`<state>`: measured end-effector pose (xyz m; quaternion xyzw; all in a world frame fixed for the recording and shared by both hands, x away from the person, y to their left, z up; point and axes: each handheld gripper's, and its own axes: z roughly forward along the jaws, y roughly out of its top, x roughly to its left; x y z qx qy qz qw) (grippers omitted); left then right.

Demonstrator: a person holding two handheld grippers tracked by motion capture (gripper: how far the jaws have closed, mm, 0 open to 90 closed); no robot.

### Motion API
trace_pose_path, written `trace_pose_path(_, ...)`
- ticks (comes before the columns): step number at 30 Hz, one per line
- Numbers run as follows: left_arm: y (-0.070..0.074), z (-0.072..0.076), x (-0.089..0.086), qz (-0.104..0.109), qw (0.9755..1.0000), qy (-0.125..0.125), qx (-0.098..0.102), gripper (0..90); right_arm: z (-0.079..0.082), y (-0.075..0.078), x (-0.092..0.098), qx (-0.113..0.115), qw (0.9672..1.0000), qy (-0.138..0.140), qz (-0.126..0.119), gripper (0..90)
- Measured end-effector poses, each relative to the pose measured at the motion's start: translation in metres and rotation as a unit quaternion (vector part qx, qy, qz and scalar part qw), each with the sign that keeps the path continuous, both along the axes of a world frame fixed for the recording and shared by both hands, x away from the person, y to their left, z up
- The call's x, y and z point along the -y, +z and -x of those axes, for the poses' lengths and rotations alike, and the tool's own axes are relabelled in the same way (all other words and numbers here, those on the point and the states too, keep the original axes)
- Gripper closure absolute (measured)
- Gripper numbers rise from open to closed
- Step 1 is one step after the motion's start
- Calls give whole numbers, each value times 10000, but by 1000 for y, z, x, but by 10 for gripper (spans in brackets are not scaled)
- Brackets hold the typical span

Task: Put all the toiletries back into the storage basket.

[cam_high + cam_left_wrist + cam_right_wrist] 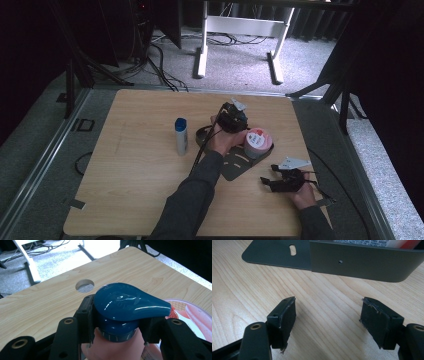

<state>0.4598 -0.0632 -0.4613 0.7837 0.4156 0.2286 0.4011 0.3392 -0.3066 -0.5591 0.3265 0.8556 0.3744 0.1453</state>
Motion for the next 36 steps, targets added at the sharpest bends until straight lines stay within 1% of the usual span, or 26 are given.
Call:
trace_pose_path(4,-2,2,0,53,9999,77,36,524,0,0,0,-3,10000,-1,1,281)
trace_pose_path(9,-4,6,-3,42,10000,-35,64,520,0,0,0,-8,10000,-2,-2,280)
trace_pose_path(12,-4,6,-3,80,9999,-20,58,517,0,0,0,-9,10000,-4,-2,280)
trace_pose_path(17,-5,6,-3,83,9999,-22,53,516,0,0,0,-11,10000,-5,-3,281)
trace_pose_path(19,-5,6,-3,106,9999,-45,10,505,0,0,0,-5,10000,-1,-1,280)
trace_pose_path(21,-6,4,-4,155,9998,-99,-88,481,0,0,0,-4,10000,0,0,280)
trace_pose_path(22,-6,4,-5,192,9997,-125,-129,452,0,0,0,-5,10000,-2,1,280)
trace_pose_path(26,-6,4,-9,249,9993,-179,-214,425,0,0,0,-6,10000,-1,2,280)
trace_pose_path(31,-5,8,-11,207,9992,-264,-235,378,0,0,0,-6,10000,0,0,280)
trace_pose_path(36,-4,13,-16,253,9989,-308,-241,372,0,0,0,-7,10000,-1,-1,280)
